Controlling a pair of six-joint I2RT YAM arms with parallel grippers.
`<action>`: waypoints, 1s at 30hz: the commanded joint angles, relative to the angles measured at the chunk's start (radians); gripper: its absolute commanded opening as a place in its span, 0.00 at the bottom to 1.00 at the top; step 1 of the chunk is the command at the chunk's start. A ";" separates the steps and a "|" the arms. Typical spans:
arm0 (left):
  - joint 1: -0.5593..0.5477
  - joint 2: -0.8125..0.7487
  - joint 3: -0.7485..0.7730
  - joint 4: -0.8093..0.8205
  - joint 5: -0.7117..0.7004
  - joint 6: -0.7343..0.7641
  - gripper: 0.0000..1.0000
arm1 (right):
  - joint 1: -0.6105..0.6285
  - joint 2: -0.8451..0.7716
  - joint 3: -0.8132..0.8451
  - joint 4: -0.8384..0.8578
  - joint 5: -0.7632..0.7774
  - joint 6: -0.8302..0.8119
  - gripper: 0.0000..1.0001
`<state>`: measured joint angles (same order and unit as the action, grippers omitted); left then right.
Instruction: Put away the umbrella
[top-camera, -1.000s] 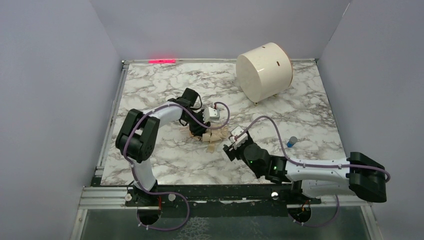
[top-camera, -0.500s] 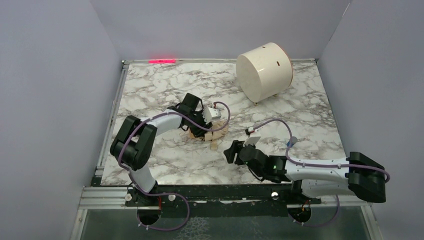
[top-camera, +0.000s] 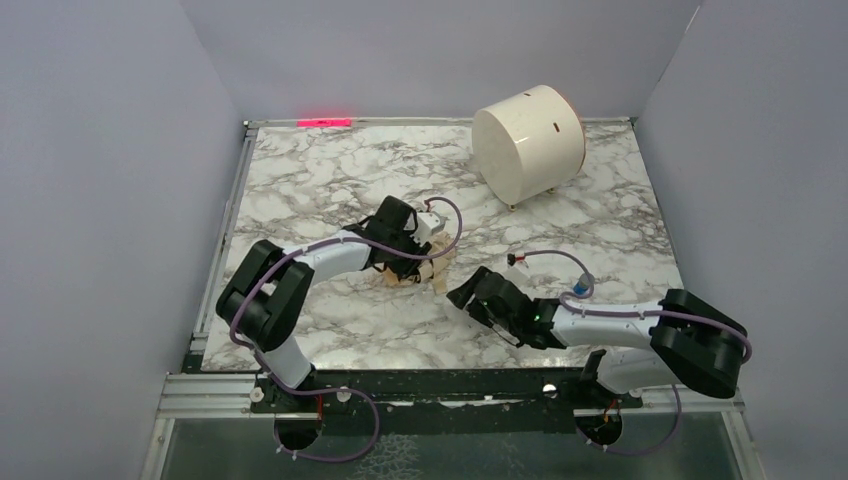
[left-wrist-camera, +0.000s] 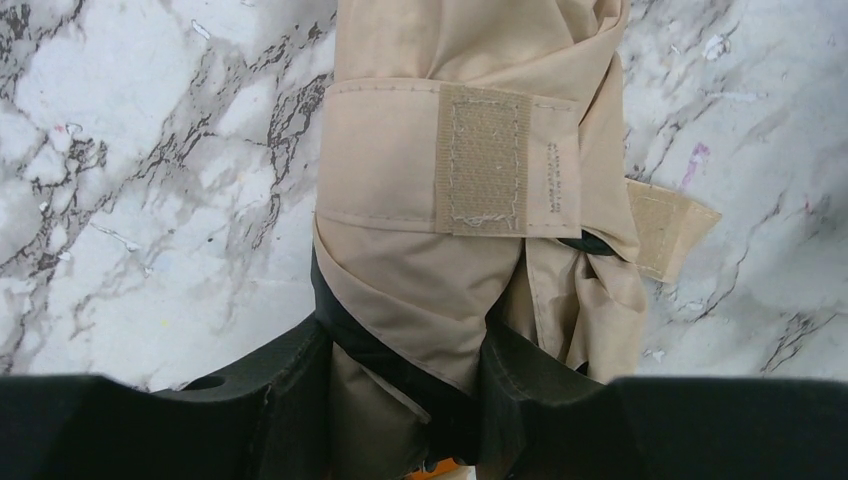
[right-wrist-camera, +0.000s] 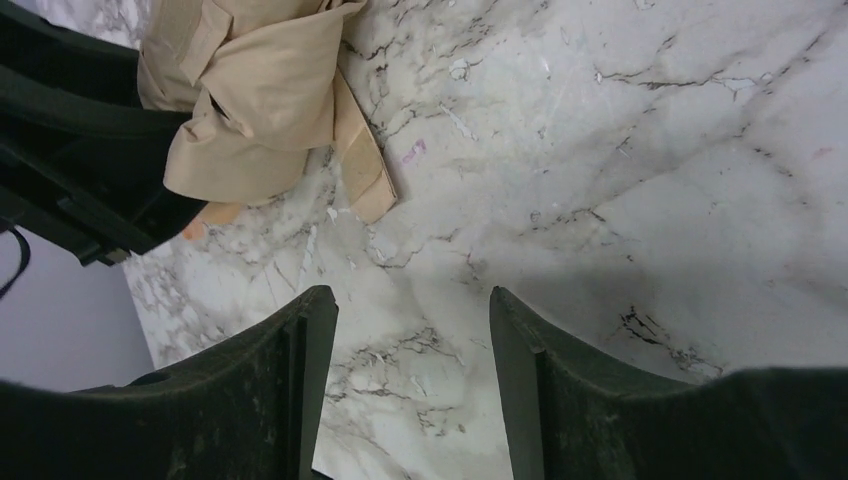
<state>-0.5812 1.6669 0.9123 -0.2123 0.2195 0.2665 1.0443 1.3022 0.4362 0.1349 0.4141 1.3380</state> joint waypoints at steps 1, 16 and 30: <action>-0.027 0.060 -0.028 -0.066 -0.129 -0.195 0.00 | -0.048 0.037 0.014 0.091 -0.073 0.130 0.61; -0.079 0.090 -0.030 -0.093 -0.194 -0.256 0.00 | -0.135 0.186 0.062 0.071 -0.069 0.199 0.56; -0.086 0.099 -0.024 -0.098 -0.203 -0.251 0.00 | -0.221 0.251 0.053 0.154 -0.200 0.104 0.48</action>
<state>-0.6586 1.6897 0.9215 -0.1856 0.0692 0.0189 0.8261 1.5169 0.5030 0.3012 0.2790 1.4830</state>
